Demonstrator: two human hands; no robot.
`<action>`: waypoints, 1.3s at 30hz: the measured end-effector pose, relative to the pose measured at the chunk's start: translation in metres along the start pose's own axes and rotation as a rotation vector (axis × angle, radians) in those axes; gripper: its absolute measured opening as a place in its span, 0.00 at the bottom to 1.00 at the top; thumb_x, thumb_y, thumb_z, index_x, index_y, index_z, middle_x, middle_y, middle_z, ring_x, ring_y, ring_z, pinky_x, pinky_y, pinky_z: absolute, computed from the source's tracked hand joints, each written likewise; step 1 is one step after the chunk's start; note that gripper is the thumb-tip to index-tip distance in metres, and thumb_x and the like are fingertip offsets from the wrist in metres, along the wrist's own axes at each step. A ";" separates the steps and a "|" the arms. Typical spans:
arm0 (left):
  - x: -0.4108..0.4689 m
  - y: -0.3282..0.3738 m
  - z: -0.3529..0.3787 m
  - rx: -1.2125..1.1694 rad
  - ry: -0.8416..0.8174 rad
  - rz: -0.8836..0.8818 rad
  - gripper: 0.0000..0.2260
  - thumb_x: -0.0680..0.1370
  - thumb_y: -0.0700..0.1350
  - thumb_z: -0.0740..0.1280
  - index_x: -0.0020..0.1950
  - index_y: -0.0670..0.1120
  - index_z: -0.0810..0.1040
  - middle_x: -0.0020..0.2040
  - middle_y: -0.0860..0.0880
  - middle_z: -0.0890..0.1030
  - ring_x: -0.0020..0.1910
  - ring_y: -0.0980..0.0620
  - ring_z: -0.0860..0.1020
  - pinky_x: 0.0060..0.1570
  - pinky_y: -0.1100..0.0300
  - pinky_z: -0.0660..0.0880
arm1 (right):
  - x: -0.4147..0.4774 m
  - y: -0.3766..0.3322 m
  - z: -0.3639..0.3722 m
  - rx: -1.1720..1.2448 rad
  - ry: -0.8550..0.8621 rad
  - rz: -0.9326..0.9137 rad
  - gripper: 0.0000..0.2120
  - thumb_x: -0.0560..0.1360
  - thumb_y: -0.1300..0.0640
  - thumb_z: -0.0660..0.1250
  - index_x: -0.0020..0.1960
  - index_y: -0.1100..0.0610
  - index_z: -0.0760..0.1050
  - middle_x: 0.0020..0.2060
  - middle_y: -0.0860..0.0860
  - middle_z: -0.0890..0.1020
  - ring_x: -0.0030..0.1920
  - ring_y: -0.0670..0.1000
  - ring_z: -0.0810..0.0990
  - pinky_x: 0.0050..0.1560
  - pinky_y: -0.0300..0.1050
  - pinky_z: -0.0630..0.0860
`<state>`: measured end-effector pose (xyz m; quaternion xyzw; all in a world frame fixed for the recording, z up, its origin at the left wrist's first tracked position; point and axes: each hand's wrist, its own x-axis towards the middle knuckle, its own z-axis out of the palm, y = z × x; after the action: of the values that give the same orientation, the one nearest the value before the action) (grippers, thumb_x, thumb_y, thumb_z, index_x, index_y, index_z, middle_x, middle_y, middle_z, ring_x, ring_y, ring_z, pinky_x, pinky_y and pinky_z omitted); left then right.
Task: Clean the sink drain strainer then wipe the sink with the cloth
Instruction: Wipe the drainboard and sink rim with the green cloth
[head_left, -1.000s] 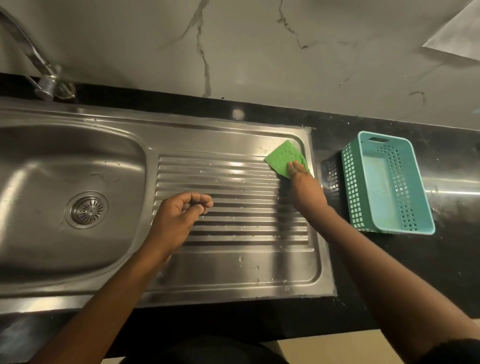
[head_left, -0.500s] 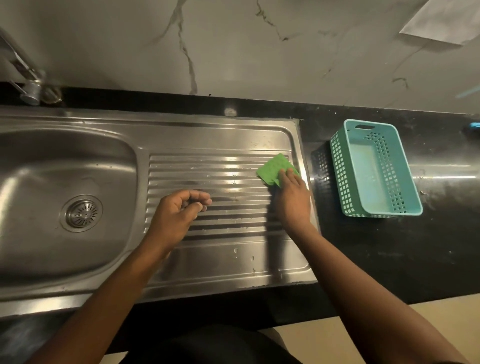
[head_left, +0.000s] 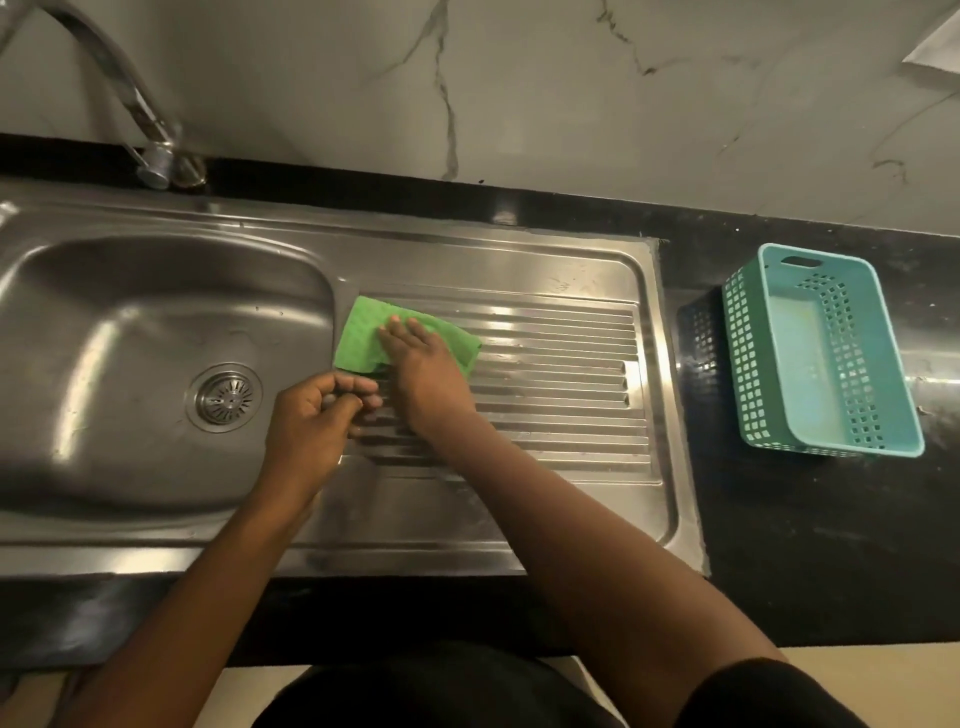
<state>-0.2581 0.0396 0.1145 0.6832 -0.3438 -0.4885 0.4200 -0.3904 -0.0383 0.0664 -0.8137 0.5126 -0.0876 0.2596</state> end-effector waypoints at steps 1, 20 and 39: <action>0.001 0.000 -0.002 -0.010 0.008 0.002 0.11 0.79 0.31 0.63 0.49 0.41 0.84 0.42 0.43 0.86 0.43 0.44 0.83 0.44 0.54 0.77 | -0.005 0.008 -0.004 -0.025 -0.006 -0.045 0.31 0.75 0.65 0.67 0.78 0.59 0.69 0.78 0.58 0.70 0.79 0.62 0.66 0.79 0.57 0.62; -0.005 -0.014 -0.026 -0.040 -0.028 -0.047 0.11 0.79 0.31 0.64 0.49 0.41 0.84 0.45 0.42 0.88 0.45 0.45 0.84 0.44 0.56 0.77 | -0.022 0.068 -0.017 -0.062 0.274 0.420 0.25 0.80 0.63 0.61 0.77 0.61 0.69 0.78 0.59 0.70 0.79 0.63 0.63 0.80 0.58 0.59; 0.009 -0.011 -0.044 -0.014 -0.034 -0.030 0.12 0.79 0.32 0.64 0.47 0.45 0.85 0.42 0.48 0.88 0.43 0.50 0.85 0.42 0.61 0.77 | -0.056 0.136 -0.061 -0.235 0.156 0.310 0.27 0.82 0.61 0.62 0.81 0.54 0.65 0.80 0.53 0.67 0.81 0.57 0.63 0.79 0.48 0.51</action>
<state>-0.2132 0.0469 0.1085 0.6768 -0.3370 -0.5089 0.4115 -0.5489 -0.0553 0.0554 -0.7404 0.6570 -0.0489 0.1329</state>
